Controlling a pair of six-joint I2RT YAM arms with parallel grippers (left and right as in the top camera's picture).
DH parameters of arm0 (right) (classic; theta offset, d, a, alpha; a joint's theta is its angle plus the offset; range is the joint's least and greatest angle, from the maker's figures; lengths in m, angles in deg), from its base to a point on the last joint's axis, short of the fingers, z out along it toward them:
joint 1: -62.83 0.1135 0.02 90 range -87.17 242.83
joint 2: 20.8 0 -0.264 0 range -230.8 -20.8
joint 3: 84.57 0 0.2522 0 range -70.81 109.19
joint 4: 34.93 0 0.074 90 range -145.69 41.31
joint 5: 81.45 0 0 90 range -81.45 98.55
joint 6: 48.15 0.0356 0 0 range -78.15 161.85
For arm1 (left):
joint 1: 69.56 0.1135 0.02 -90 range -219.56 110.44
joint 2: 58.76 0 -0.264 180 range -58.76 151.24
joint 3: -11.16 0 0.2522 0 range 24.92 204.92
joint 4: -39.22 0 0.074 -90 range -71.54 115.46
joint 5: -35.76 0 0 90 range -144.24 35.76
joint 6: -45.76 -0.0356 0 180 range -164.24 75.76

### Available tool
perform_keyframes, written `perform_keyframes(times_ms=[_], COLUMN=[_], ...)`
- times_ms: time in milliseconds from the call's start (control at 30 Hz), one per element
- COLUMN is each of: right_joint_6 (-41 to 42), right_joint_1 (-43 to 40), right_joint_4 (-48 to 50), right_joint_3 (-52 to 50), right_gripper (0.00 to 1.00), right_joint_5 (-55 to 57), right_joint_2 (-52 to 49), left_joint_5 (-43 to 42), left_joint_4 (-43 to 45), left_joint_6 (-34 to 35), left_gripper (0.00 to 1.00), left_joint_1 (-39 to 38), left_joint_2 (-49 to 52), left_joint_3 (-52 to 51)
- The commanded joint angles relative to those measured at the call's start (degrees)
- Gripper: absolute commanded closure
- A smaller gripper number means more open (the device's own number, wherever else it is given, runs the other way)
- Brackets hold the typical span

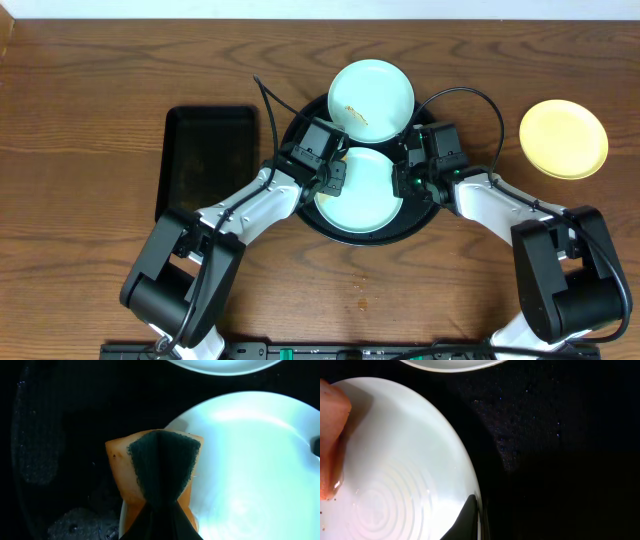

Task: Clean dirty plates on tray and stack at the side
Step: 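Scrub lower green plate with sponge while right gripper holds rim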

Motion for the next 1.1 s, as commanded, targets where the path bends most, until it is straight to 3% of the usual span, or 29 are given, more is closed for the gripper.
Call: perform_keyframes(times_ms=[0,167,367,600,933,1067], right_joint_6=[0.24,1.11,1.09,1.09,1.09,1.07], right_joint_1=[0.72,0.72,0.72,0.72,0.72,0.72], right_joint_4=[-0.55,-0.55,-0.57,-0.57,-0.57,-0.66], right_joint_3=[-0.04,-0.04,-0.04,-0.04,-0.04,-0.04], right_gripper=[0.99,0.99,0.99,0.98,0.68,0.65], right_joint_5=[1.44,1.44,1.44,1.44,1.44,1.44], right_joint_2=[-1.36,-1.36,-1.36,-1.36,-1.36,-1.36], left_joint_5=[-3.32,-3.98,-12.07,-12.11,-12.31,-10.99], left_joint_4=[-3.50,-8.11,-8.52,-8.00,-8.48,-8.85], left_joint_6=[0.00,3.67,6.82,8.52,8.96,8.90], left_gripper=[0.92,0.92,0.92,0.92,0.92,0.92], left_joint_1=[-0.04,-0.04,-0.04,0.17,1.27,1.46], left_joint_2=[1.95,1.95,1.95,1.73,-10.95,-16.98], left_joint_3=[0.04,0.04,0.04,0.09,1.36,1.36])
